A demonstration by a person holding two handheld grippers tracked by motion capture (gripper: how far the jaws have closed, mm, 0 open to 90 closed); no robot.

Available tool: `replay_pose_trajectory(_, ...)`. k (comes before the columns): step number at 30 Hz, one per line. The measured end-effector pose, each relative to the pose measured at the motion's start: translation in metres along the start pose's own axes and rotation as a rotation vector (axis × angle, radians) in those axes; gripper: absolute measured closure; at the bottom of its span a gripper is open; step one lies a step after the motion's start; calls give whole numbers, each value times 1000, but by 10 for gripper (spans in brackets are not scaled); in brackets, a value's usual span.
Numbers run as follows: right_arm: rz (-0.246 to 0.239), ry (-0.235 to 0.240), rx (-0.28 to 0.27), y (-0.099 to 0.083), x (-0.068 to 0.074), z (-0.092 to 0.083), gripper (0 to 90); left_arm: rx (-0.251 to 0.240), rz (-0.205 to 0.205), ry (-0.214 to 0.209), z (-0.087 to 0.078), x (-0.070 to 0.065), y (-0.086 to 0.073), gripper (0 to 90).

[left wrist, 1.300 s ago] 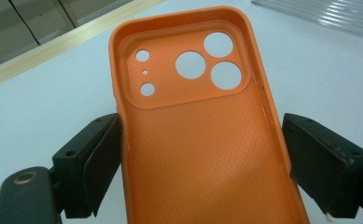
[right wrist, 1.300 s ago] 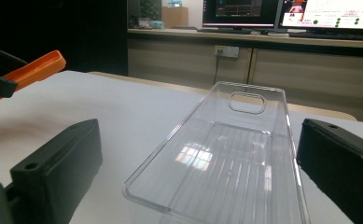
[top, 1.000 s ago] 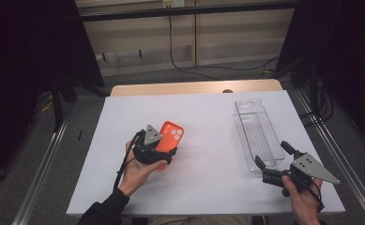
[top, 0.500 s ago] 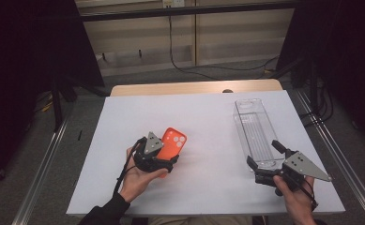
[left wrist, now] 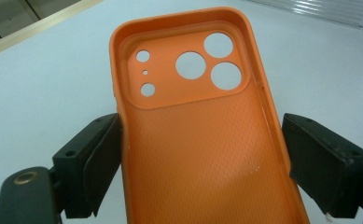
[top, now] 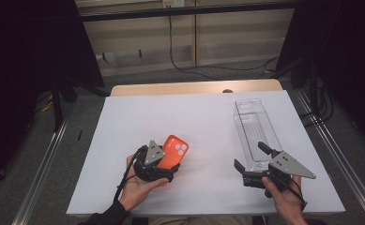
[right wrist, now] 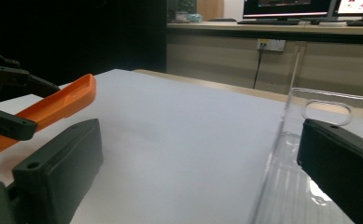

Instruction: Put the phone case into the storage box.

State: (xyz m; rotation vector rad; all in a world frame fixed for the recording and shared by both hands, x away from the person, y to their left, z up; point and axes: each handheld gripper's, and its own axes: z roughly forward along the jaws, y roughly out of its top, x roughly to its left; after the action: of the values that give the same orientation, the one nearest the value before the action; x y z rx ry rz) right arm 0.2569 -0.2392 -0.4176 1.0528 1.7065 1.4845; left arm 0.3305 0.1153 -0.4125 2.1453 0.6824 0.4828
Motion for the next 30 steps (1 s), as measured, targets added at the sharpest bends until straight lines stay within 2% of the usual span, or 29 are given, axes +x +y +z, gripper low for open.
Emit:
replay_pose_trajectory(2,2,6,2,1,2,2,1,-7,-4,-2,2,-1,0,143)
replay_pose_trajectory(4,-5,32,8,3,8,9,0,6,12,-8,6,-4,-1,143)
replay_pose_trajectory(9,-17,58,30,4,17,22,7,1,24,-7,8,-7,0,143)
replay_pose_trajectory(12,-5,98,39,5,21,29,5,-2,23,0,8,-9,1,143)
replay_pose_trajectory(19,-7,142,35,10,30,37,6,-9,30,3,9,-11,2,143)
replay_pose_trajectory(21,-12,155,42,12,33,39,4,-19,25,3,10,-14,2,143)
replay_pose_trajectory(22,-6,178,57,13,36,42,2,-8,38,1,9,-14,3,143)
replay_pose_trajectory(24,-9,193,73,15,39,45,1,-12,43,0,9,-15,4,143)
replay_pose_trajectory(27,-9,203,84,15,41,48,2,-21,36,-6,11,-18,4,143)
replay_pose_trajectory(30,0,182,104,14,41,54,9,-15,54,-2,13,-20,5,143)
